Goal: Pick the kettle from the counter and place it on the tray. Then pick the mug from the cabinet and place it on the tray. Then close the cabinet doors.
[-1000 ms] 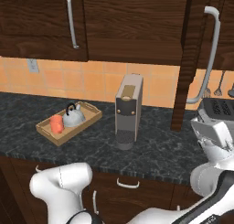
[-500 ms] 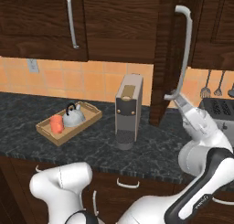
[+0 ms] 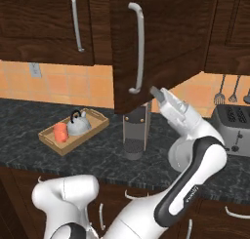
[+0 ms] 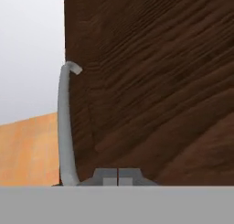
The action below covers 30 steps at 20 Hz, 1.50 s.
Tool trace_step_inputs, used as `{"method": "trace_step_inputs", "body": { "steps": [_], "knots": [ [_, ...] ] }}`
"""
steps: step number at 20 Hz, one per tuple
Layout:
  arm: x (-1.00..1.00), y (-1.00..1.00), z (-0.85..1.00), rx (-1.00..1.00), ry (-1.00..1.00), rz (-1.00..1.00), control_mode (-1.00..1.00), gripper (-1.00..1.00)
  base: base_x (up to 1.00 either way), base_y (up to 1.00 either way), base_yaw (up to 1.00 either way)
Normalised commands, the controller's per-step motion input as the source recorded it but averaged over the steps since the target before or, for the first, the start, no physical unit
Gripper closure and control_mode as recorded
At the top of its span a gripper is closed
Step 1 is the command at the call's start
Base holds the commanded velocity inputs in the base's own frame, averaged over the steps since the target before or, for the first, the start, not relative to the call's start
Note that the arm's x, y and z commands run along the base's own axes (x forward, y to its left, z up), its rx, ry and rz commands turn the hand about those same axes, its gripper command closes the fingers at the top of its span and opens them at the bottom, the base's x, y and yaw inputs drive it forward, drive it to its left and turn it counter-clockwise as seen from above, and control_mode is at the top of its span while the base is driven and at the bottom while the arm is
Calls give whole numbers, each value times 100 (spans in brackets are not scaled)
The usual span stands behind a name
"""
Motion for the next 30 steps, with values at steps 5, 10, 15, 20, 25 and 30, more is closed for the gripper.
{"method": "trace_step_inputs", "body": {
  "steps": [5, 10, 15, 20, 25, 30],
  "knots": [
    [60, 57, 0, 0, 57, 0, -100, 100, 0, 0, 0],
    [90, 41, -10, 0, 58, 0, -100, 100, 0, 0, 0],
    [80, 34, -5, 0, 37, -1, -100, 100, 0, 0, 0],
    [58, 53, 0, -2, 24, -27, -100, 100, 0, 0, 0],
    [78, 82, 0, -9, 23, -47, -100, 100, 0, 0, 0],
    [100, 14, -5, 2, 28, -10, -100, 100, 0, 0, 0]
  ]
}}
